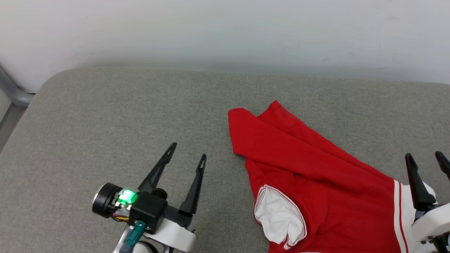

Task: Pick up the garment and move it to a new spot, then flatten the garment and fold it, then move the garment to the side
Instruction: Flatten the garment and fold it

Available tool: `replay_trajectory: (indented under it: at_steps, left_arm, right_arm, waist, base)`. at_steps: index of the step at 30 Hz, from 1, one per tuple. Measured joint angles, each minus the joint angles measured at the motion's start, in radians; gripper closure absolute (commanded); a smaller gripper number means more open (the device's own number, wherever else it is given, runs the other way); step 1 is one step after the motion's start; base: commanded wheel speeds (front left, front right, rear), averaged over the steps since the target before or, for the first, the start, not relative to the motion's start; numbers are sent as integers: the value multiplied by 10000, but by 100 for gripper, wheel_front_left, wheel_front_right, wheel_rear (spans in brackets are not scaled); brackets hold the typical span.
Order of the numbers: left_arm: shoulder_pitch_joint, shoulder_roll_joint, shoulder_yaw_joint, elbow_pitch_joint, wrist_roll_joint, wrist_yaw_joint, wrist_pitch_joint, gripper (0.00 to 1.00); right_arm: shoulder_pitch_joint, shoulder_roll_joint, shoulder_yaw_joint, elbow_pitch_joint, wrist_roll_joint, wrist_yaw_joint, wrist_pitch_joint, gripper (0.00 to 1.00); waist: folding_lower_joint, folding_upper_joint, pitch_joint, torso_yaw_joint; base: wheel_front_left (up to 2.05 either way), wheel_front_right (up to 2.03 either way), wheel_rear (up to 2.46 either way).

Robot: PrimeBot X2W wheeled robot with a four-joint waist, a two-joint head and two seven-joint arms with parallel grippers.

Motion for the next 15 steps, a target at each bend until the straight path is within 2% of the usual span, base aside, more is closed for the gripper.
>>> replay_trajectory:
  at_steps: [3, 7, 12, 15]
  left_arm:
    - [-372, 337, -823, 121, -115, -157, 4, 0]
    - [-1134, 1066, -2548, 288, -564, -211, 610, 0]
    - [-2358, 2057, -4742, 295, -2048, -222, 2188, 0]
    - [-3111, 2449, -5753, 272, -2940, -222, 3139, 0]
  right_arm:
    - [284, 393, -8, -407, -290, 0, -100, 0]
    - [566, 761, 19, -750, -433, 0, -138, 0]
    - [694, 970, 25, -911, -612, -2, -81, 0]
    - [712, 1078, 35, -986, -671, -2, -48, 0]
  waist:
    - [0, 0, -14, -59]
    - [0, 0, -7, -182]
    - [0, 0, 106, -362]
    - [0, 0, 235, -469]
  base:
    - [0, 0, 0]
    - [0, 0, 0]
    - [0, 0, 0]
    - [0, 0, 0]
